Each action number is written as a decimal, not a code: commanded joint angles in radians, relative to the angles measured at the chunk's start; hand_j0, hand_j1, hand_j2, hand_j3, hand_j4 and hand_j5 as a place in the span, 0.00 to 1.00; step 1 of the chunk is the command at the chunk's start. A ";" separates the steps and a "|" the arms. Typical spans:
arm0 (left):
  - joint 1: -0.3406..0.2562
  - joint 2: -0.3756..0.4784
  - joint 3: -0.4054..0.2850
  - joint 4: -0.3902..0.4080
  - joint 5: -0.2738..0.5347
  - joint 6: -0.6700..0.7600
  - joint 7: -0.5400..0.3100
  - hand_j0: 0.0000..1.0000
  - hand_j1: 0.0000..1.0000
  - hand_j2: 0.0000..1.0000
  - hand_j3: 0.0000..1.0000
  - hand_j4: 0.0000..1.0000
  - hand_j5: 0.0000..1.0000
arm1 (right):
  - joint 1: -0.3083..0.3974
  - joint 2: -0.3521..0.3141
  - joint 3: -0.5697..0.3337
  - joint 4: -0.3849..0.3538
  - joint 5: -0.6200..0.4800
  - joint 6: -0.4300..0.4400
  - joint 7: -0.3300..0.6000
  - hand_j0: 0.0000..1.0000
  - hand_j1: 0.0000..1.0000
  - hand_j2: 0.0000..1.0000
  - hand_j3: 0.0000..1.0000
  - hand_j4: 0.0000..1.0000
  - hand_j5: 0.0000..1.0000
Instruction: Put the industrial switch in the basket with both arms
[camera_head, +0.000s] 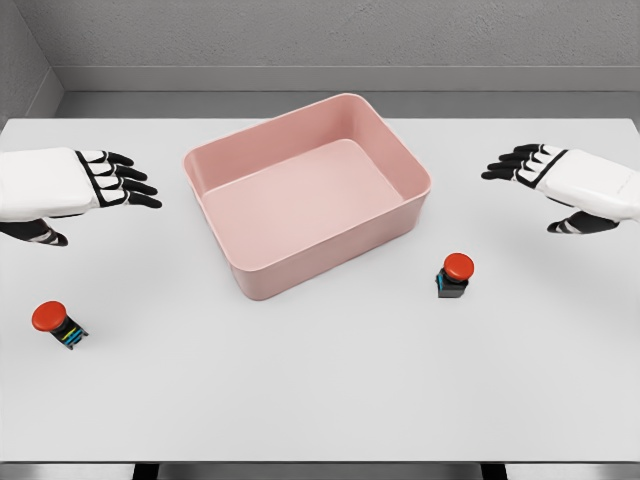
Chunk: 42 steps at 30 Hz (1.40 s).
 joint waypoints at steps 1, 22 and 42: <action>0.000 0.002 0.001 0.002 0.006 0.002 0.000 1.00 1.00 1.00 1.00 1.00 1.00 | 0.000 0.000 0.000 0.002 -0.008 0.000 -0.001 1.00 1.00 1.00 1.00 1.00 1.00; -0.005 0.179 -0.218 -0.001 -0.016 0.002 -0.009 1.00 1.00 1.00 1.00 1.00 1.00 | 0.032 0.061 0.081 -0.076 0.004 0.000 0.083 1.00 1.00 1.00 1.00 1.00 1.00; 0.015 0.110 -0.263 0.028 -0.126 0.002 -0.003 1.00 1.00 1.00 1.00 1.00 1.00 | 0.044 0.081 0.086 -0.156 0.014 0.000 0.085 1.00 1.00 1.00 1.00 1.00 1.00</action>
